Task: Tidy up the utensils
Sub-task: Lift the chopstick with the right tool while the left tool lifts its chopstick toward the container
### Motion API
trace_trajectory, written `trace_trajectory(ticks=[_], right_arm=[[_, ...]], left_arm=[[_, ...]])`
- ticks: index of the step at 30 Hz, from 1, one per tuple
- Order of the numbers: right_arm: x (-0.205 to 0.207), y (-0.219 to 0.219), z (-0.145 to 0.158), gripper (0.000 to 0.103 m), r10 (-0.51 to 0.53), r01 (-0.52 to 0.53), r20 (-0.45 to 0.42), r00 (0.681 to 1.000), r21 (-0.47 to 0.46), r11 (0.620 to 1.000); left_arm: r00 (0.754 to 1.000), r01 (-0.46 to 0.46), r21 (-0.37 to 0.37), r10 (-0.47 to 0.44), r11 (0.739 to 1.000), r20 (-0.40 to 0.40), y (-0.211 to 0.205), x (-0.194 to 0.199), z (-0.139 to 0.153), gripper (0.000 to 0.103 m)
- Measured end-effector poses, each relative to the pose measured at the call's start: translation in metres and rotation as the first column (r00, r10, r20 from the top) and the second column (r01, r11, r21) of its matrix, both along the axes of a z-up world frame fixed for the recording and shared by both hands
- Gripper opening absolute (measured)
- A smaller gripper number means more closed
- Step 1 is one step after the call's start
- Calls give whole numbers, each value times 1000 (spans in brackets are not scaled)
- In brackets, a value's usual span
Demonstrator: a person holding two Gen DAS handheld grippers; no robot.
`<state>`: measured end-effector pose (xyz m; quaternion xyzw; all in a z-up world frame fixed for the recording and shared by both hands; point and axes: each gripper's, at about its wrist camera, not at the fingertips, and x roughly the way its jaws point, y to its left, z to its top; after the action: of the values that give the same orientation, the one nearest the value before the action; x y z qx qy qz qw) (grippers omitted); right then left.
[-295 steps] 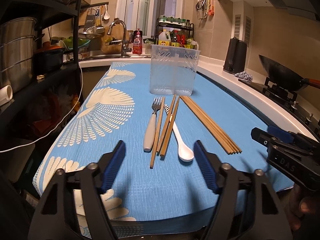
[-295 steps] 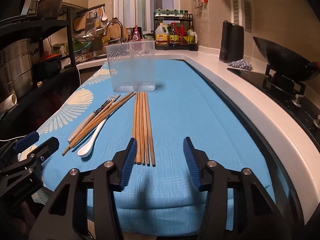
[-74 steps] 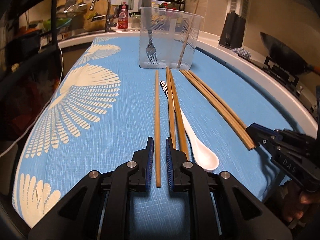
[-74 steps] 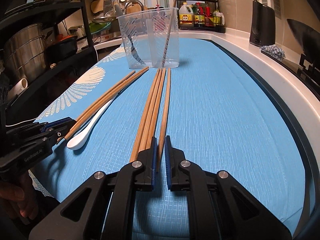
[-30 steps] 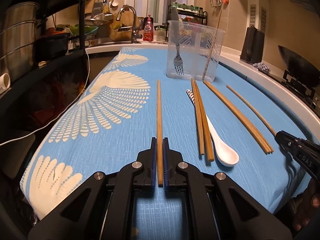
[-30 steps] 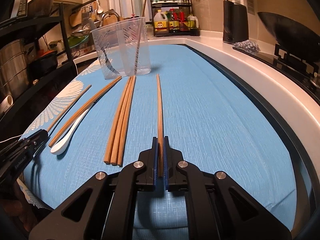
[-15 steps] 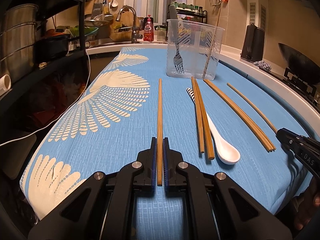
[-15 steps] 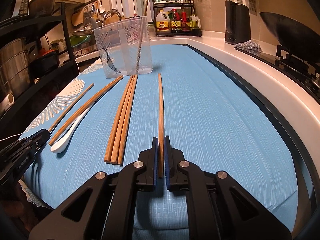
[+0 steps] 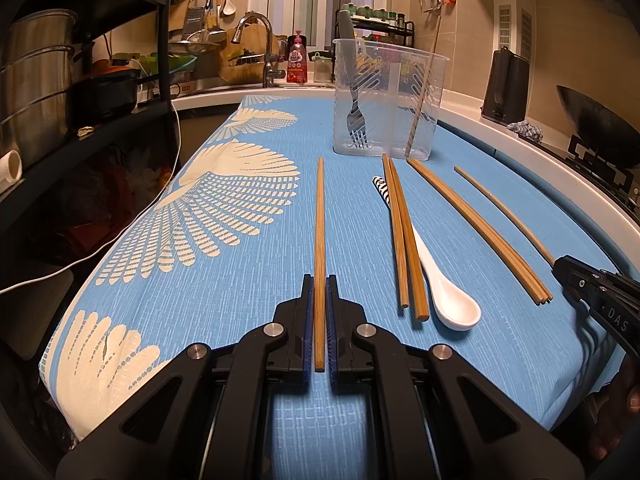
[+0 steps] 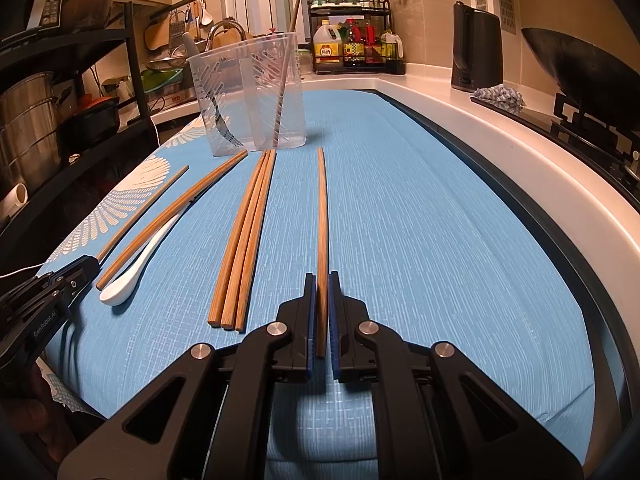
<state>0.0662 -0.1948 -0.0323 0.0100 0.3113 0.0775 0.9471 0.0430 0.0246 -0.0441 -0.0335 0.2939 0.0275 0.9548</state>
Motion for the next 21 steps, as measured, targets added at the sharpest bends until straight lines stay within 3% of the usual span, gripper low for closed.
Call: trace_trajectory(ticks=[12, 21], right_arm=[[-4, -4, 8, 5, 3, -3, -11, 1000, 26, 1000], [-26, -9, 41, 5, 19, -21, 48, 999, 42, 999]], left_arm=[[1000, 20, 23, -20, 1000, -3, -4, -2, 5, 6], [995, 44, 49, -48, 998, 86, -7, -18, 30, 6]])
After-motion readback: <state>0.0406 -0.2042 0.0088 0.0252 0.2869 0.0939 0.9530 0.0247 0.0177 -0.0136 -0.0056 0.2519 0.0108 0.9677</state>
